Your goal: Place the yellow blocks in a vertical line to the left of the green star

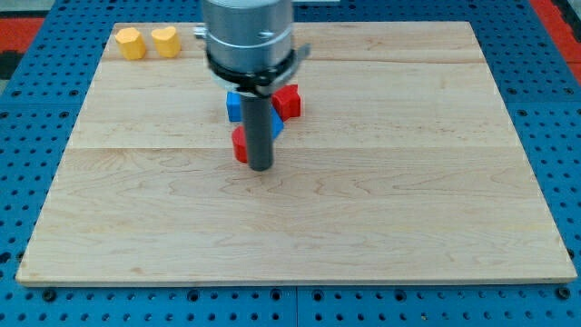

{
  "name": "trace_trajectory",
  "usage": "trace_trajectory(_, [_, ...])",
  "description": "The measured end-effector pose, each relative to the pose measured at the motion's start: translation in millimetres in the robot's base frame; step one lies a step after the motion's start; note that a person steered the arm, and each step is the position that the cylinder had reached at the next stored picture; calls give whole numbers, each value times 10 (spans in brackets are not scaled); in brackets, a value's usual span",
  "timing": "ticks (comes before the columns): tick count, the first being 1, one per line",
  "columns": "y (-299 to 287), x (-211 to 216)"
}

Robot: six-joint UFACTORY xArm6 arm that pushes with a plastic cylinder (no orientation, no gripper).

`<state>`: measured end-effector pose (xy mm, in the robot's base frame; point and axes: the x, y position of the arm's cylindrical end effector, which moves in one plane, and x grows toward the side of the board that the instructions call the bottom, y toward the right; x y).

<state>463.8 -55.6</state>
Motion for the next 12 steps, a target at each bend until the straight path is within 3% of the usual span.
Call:
trace_trajectory(1, [-385,-91])
trace_trajectory(3, [-594,-338])
trace_trajectory(4, [-1048,-416])
trace_trajectory(5, [-1799,-685])
trace_trajectory(6, [-1861,-1282])
trace_trajectory(7, [-1782,-1419])
trace_trajectory(8, [-2438,-1444])
trace_trajectory(9, [-2493,-1509])
trace_trajectory(10, [-2483,-2053])
trace_trajectory(11, [-1968,-2377])
trace_trajectory(12, [-1376,-2318])
